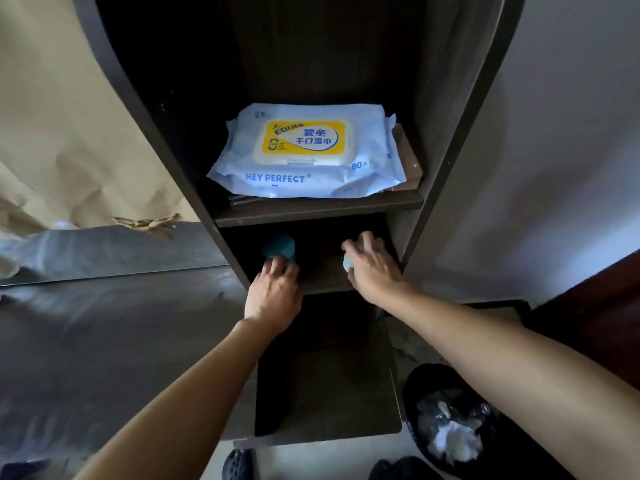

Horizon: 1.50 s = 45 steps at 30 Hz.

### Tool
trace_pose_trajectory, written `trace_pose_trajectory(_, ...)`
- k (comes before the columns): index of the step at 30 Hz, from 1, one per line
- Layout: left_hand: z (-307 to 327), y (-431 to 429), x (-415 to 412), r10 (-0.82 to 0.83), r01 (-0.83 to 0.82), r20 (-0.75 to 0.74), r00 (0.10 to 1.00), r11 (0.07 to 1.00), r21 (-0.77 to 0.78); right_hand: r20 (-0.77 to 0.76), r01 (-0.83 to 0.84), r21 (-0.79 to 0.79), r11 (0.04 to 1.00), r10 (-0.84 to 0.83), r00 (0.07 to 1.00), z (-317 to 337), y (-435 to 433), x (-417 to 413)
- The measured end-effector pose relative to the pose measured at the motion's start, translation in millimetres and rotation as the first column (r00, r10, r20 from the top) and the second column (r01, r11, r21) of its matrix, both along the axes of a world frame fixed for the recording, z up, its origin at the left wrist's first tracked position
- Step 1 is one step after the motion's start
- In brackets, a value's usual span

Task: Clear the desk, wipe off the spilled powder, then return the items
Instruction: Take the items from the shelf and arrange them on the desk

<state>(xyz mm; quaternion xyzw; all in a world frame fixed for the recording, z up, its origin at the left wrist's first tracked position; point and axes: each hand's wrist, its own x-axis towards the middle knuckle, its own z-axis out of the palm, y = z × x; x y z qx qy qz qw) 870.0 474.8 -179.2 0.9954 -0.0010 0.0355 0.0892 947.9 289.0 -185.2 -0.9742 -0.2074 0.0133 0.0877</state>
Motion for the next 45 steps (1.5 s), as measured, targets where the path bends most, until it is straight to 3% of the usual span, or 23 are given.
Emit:
trace_pose_trajectory(6, -8, -18, 34, 0.155, -0.163, 0.076, 0.985, 0.980, 0.116, 0.014, -0.129, 0.101, 0.987, 0.128, 0.992, -14, -24, -18)
trace_pose_trajectory(10, -15, -22, 55, 0.267, -0.265, -0.013, 0.964, 0.962, 0.065, 0.042, -0.157, 0.124, 0.980, 0.153, 0.987, -23, -32, -22)
trace_pose_trajectory(19, -30, -27, 50, 0.235, -0.239, 0.083, 0.968, 0.970, 0.041, 0.002, -0.170, 0.252, 0.953, 0.175, 0.985, -26, -40, -22)
trace_pose_trajectory(24, -17, -37, 18, 0.228, -0.228, -0.008, 0.974, 0.974, -0.010, -0.077, -0.141, 0.225, 0.964, 0.162, 0.984, -14, -39, -29)
trace_pose_trajectory(31, -13, -17, -66, 0.083, -0.092, -0.132, 0.988, 0.994, -0.062, -0.160, -0.183, 0.199, 0.963, 0.216, 0.963, 3, -19, -64)
trace_pose_trajectory(45, -7, 195, -257, 0.319, -0.337, -0.199, 0.927, 0.940, -0.061, -0.181, -0.360, 0.222, 0.906, 0.401, 0.898, 0, 188, -168)
